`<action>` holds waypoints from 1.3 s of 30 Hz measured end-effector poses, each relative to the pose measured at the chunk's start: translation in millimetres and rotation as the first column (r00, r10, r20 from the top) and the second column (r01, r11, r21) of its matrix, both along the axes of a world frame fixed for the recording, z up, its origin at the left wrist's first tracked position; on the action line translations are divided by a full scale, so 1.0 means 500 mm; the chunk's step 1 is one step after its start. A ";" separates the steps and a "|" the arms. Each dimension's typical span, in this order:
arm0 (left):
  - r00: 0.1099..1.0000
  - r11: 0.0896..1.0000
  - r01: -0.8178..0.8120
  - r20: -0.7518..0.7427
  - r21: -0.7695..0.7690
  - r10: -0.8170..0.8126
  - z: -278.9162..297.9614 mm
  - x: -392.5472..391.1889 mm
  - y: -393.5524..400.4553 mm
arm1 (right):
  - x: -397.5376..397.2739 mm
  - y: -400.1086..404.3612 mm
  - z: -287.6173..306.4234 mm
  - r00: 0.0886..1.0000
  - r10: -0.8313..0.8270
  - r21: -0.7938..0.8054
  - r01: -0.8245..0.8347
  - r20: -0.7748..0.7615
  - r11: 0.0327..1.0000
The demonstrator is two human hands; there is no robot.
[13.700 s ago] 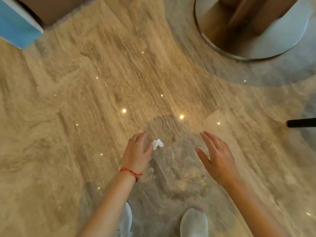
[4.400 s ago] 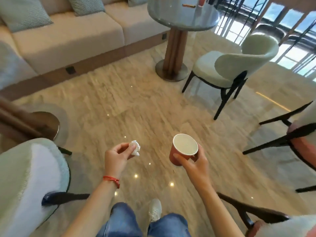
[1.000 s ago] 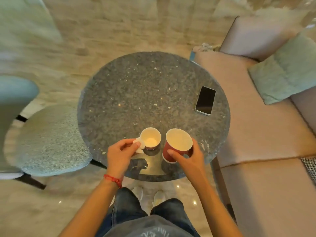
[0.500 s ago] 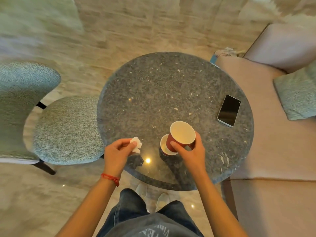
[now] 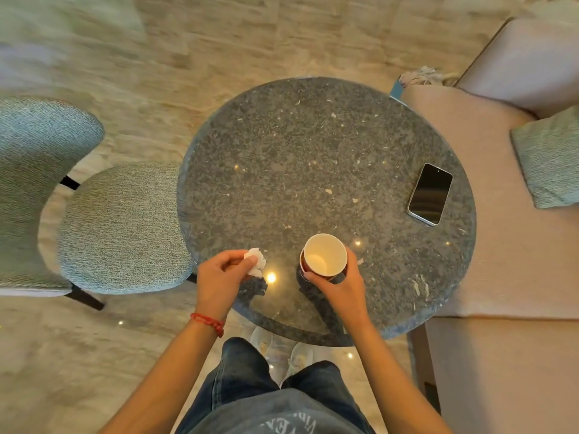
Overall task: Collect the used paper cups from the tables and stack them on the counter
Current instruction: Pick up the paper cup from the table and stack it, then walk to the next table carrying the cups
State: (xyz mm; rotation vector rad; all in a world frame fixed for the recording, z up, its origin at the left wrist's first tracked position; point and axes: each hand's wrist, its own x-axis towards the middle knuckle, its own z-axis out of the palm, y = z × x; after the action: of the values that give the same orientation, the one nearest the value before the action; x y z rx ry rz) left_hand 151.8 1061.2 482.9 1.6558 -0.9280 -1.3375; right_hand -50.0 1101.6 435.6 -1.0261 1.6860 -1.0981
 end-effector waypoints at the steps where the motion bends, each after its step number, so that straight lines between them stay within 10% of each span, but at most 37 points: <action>1: 1.000 1.000 0.001 -0.005 0.005 -0.001 -0.002 0.002 -0.001 | 0.003 0.003 -0.006 0.999 -0.003 0.002 0.003 0.037 1.000; 19: 1.000 0.999 0.005 -0.022 0.036 -0.004 -0.021 0.035 -0.047 | 0.042 -0.029 -0.015 0.995 0.037 0.131 -0.025 -0.089 0.991; 39: 0.955 0.956 -0.295 -0.038 -0.005 0.294 -0.004 0.057 0.018 | 0.030 -0.100 0.070 0.891 0.366 0.009 -0.382 0.270 0.924</action>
State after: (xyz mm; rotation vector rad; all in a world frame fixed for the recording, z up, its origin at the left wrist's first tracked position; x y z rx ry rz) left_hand 180.5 1070.1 480.9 1.6795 -0.6349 -1.1525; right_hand -34.8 1051.7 470.7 -1.0597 1.2361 -0.8771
